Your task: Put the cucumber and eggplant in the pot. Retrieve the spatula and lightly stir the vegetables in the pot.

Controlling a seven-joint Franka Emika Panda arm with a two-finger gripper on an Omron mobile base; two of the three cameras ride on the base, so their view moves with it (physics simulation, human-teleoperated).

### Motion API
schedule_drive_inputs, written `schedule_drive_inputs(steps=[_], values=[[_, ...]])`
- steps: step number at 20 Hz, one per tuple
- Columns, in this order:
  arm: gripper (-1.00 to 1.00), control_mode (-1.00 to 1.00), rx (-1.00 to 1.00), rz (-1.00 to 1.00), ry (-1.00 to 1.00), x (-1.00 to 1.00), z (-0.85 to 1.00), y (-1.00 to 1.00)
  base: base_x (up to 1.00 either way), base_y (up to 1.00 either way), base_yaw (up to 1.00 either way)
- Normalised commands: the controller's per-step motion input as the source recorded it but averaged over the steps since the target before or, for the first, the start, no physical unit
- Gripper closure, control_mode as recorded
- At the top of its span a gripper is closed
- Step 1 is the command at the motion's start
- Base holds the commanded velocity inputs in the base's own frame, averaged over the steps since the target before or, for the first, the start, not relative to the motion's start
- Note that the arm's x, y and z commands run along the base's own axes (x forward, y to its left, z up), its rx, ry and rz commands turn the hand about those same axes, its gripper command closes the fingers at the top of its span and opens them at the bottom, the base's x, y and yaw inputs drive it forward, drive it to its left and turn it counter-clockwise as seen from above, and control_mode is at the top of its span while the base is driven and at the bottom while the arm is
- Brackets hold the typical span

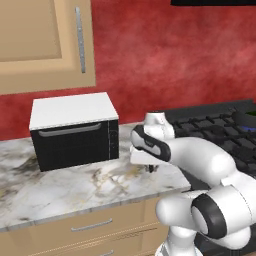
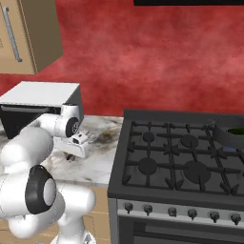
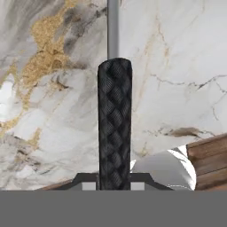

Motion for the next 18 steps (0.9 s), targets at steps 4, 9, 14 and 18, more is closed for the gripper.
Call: schedule_drive_inputs(steps=[4, 9, 14, 18], values=[[1.0, -1.0, 0.05, 0.01, -0.1, -0.45, 1.0, -0.52, 0.0, 0.0, 0.0], [1.0, -1.0, -0.03, 0.11, -0.07, -0.45, 0.94, -0.47, 0.0, 0.0, 0.0], [1.0, -1.0, -0.08, 0.17, -0.11, -0.55, 1.0, -0.15, 0.0, 0.0, 0.0], [1.0, -1.0, -0.01, 0.03, -0.03, -0.28, 0.32, -0.04, 0.0, 0.0, 0.0]])
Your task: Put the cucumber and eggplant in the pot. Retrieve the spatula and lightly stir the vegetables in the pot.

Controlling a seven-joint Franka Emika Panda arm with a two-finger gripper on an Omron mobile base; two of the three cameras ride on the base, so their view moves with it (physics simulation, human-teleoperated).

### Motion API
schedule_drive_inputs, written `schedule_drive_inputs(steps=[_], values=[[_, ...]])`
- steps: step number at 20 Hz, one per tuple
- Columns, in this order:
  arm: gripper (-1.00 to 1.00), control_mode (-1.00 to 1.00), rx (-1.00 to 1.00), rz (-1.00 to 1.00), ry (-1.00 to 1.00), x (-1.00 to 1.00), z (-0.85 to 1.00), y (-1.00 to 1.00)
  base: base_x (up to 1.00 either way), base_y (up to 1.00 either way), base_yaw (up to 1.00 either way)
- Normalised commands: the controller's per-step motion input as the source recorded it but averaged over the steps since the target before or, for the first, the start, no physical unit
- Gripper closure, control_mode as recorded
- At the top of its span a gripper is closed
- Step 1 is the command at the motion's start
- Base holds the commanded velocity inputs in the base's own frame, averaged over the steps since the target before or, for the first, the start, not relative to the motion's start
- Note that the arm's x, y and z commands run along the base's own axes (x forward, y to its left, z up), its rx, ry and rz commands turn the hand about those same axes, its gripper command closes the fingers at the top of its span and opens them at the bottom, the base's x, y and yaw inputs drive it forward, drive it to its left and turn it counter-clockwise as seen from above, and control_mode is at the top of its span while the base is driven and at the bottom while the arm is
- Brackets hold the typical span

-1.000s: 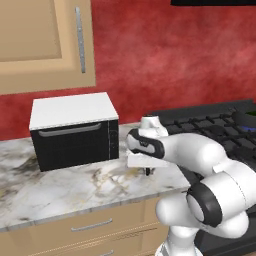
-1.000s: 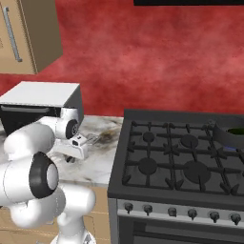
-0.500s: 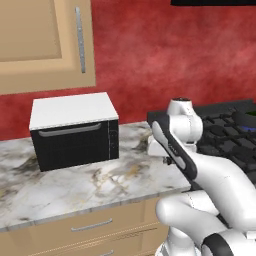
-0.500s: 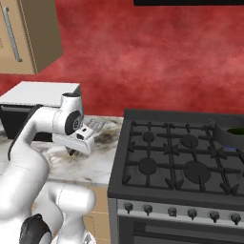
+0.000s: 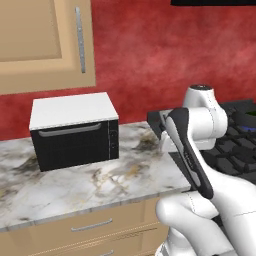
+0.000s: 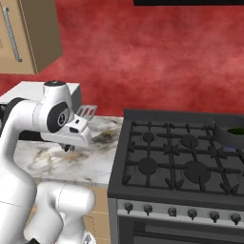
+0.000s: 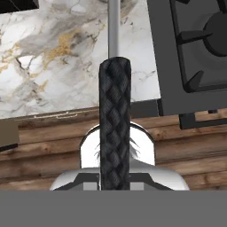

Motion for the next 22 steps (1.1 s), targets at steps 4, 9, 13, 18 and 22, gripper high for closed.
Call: schedule_drive_inputs(steps=[4, 9, 13, 18, 22], values=[[1.0, -1.0, 0.0, 0.0, 0.0, 0.0, 0.0, 0.0, 0.0, 0.0, 0.0], [1.0, 1.0, 0.0, 0.0, 0.0, 0.0, 0.0, 0.0, 0.0, 0.0, 0.0], [1.0, 1.0, 0.0, 0.0, 0.0, 0.0, 0.0, 0.0, -0.72, -0.14, -0.09], [1.0, 1.0, 0.0, 0.0, 0.0, 0.0, 0.0, 0.0, -0.85, -0.41, -0.17], [1.0, 1.0, 0.0, 0.0, 0.0, 0.0, 0.0, 0.0, -0.3, -0.99, -0.12]])
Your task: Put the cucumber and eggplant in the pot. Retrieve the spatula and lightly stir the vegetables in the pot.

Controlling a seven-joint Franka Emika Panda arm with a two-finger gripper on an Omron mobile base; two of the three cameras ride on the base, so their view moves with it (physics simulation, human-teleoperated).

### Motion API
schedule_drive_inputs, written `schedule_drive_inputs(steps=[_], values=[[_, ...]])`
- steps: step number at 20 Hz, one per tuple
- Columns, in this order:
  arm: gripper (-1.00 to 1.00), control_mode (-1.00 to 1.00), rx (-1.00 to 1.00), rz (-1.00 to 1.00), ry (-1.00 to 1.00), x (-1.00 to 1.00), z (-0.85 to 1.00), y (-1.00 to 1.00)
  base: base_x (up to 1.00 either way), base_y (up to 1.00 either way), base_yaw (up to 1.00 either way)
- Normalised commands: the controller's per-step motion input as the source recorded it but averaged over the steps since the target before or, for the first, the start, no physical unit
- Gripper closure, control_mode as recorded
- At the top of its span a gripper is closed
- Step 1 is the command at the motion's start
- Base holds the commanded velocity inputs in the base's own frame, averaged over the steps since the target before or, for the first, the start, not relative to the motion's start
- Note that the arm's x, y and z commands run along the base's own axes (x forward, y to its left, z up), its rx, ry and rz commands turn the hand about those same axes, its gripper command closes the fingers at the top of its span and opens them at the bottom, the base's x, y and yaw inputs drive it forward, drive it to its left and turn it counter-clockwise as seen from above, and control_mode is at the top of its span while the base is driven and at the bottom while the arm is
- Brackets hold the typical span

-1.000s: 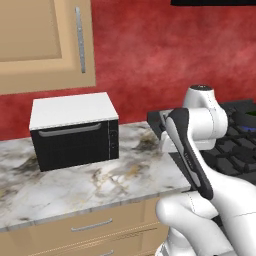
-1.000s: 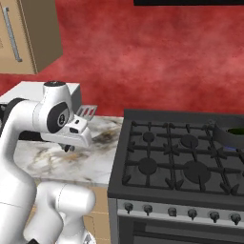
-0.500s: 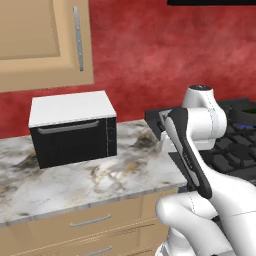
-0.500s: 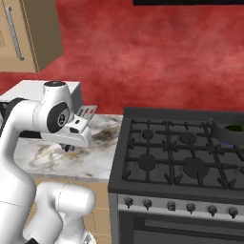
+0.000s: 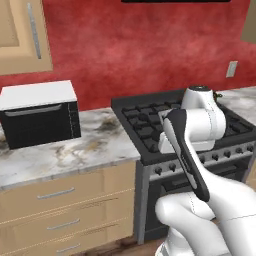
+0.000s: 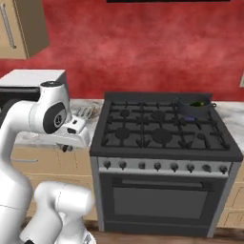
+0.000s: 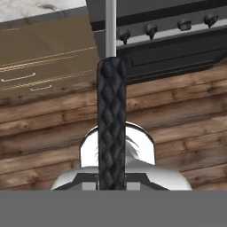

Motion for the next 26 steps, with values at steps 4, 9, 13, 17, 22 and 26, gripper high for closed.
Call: schedule_drive_inputs(steps=[4, 9, 13, 17, 22, 26], values=[[1.0, 1.0, 0.0, 0.0, 0.0, 0.0, 0.0, 0.0, 0.01, -1.0, -0.03], [1.0, 1.0, 0.0, 0.0, 0.0, 0.0, 0.0, 0.0, 0.36, -1.0, 0.0], [1.0, 1.0, 0.0, 0.0, 0.0, 0.0, 0.0, 0.0, 0.46, -1.0, 0.0], [1.0, 1.0, 0.0, 0.0, 0.0, 0.0, 0.0, 0.0, 0.34, -1.0, 0.0], [1.0, 1.0, 0.0, 0.0, 0.0, 0.0, 0.0, 0.0, 0.56, -0.66, 0.19], [1.0, 1.0, 0.0, 0.0, 0.0, 0.0, 0.0, 0.0, 0.22, -0.28, 0.21]])
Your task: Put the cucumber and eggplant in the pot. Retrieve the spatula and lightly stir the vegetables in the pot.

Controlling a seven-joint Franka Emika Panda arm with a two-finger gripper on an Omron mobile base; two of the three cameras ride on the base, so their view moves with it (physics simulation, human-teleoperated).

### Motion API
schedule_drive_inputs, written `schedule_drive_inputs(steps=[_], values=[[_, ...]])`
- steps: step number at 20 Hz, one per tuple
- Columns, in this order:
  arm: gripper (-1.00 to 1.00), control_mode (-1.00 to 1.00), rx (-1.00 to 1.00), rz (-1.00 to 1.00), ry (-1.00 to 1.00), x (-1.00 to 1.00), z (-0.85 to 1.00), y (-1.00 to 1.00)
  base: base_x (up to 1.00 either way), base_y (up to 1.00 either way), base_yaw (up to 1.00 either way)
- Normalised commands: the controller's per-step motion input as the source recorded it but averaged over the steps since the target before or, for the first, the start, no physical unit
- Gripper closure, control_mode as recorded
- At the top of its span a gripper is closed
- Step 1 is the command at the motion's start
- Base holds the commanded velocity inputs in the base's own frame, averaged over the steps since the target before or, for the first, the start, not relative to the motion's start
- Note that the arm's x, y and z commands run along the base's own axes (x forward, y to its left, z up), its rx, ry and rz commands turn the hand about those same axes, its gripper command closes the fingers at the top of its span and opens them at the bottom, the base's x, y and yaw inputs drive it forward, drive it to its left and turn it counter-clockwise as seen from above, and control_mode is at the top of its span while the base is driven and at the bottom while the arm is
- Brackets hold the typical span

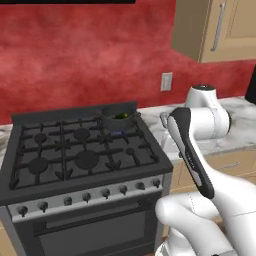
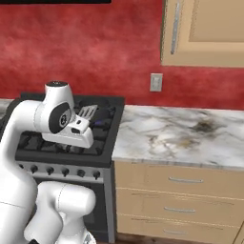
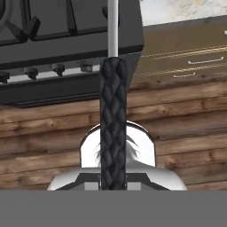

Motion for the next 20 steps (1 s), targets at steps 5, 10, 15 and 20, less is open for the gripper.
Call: schedule_drive_inputs(steps=[5, 10, 15, 20], values=[[1.0, 1.0, 0.0, 0.0, 0.0, 0.0, 0.0, 0.0, 0.15, -0.08, 0.15], [1.0, 1.0, 0.0, 0.0, 0.0, 0.0, 0.0, 0.0, 0.52, -0.1, 0.02], [1.0, 1.0, 0.0, 0.0, 0.0, 0.0, 0.0, 0.0, 0.91, -0.1, 0.0], [1.0, 1.0, 0.0, 0.0, 0.0, 0.0, 0.0, 0.0, 0.94, -0.11, 0.0]])
